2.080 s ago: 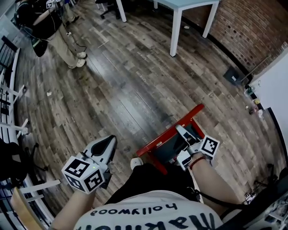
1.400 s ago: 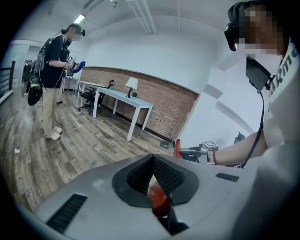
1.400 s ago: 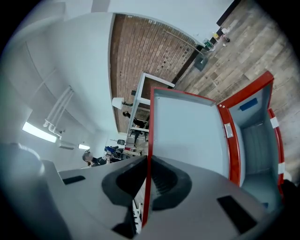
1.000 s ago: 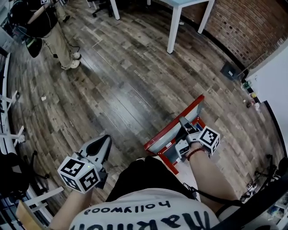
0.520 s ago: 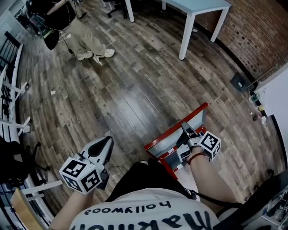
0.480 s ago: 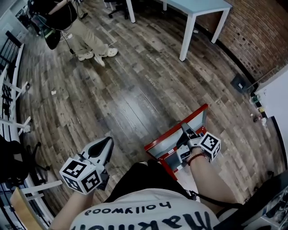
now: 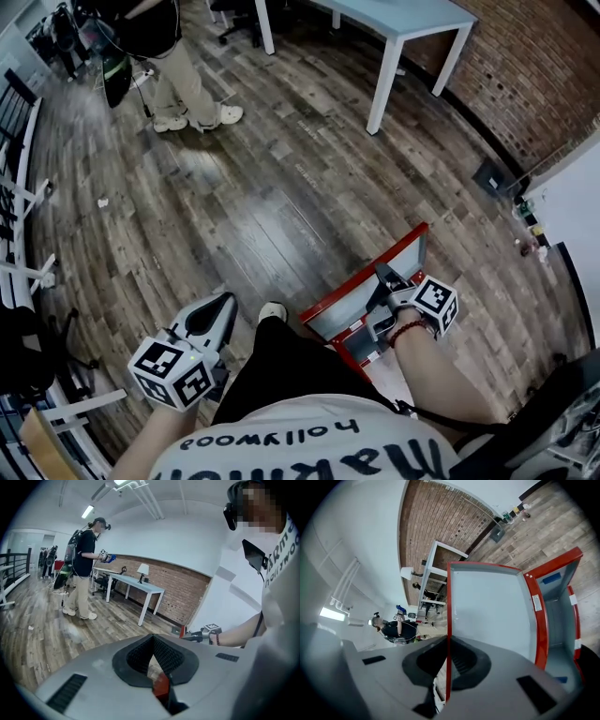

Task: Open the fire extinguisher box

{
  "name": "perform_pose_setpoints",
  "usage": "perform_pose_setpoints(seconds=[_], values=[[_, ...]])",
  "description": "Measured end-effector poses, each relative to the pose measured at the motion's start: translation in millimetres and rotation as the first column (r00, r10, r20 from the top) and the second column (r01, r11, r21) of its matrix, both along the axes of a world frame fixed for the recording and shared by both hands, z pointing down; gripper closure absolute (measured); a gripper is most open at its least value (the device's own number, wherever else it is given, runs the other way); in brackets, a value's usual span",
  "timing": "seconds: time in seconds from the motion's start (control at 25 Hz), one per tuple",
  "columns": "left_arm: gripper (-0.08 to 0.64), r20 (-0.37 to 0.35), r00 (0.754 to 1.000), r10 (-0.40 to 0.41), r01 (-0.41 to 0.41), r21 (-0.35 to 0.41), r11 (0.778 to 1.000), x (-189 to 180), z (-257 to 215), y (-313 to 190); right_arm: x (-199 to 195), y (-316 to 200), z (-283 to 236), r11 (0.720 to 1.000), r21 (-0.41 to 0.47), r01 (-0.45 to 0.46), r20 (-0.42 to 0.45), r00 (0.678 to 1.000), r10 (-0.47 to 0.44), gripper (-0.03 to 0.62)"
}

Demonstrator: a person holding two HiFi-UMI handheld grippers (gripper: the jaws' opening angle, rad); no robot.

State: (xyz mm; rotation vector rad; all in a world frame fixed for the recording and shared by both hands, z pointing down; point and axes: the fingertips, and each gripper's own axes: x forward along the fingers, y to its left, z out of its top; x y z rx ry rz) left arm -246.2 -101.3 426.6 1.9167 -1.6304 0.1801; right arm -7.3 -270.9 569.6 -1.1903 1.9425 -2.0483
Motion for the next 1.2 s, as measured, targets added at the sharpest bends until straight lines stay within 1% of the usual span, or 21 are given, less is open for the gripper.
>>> perform_pose_setpoints(seconds=[0.16, 0.32, 0.48, 0.72, 0.88, 1.04, 1.2], values=[[0.554, -0.04, 0.999, 0.013, -0.013, -0.003, 1.0, -31, 7, -18, -2, 0, 0, 1.0, -0.005, -0.025, -0.043, 0.999, 0.025, 0.568], [0.554, -0.059, 0.997, 0.044, -0.044, 0.003, 0.999, -61, 10, -36, -4, -3, 0, 0.999, 0.002, -0.044, -0.083, 0.996, 0.044, 0.568], [0.554, -0.084, 0.993, 0.078, -0.08, -0.019, 0.997, -82, 22, -47, -6, -3, 1, 0.997, 0.0, -0.072, -0.099, 0.992, 0.072, 0.568], [0.554, -0.079, 0.987, 0.138, -0.138, -0.001, 0.99, -118, 20, -67, -4, -1, 3, 0.993, 0.006, -0.117, -0.12, 0.986, 0.117, 0.568], [0.554, -0.076, 0.981, 0.178, -0.18, -0.01, 0.984, -146, 22, -80, -11, -7, 9, 0.995, -0.005, -0.1, -0.132, 0.986, 0.098, 0.568], [0.554, -0.058, 0.971, 0.234, -0.235, -0.024, 0.972, -154, 18, -88, -13, -10, 8, 0.998, -0.012, -0.067, -0.146, 0.987, 0.064, 0.568], [0.554, -0.076, 0.967, 0.242, -0.246, -0.043, 0.968, -161, 27, -101, -23, -15, 16, 0.999, -0.016, -0.043, -0.153, 0.987, 0.04, 0.568]])
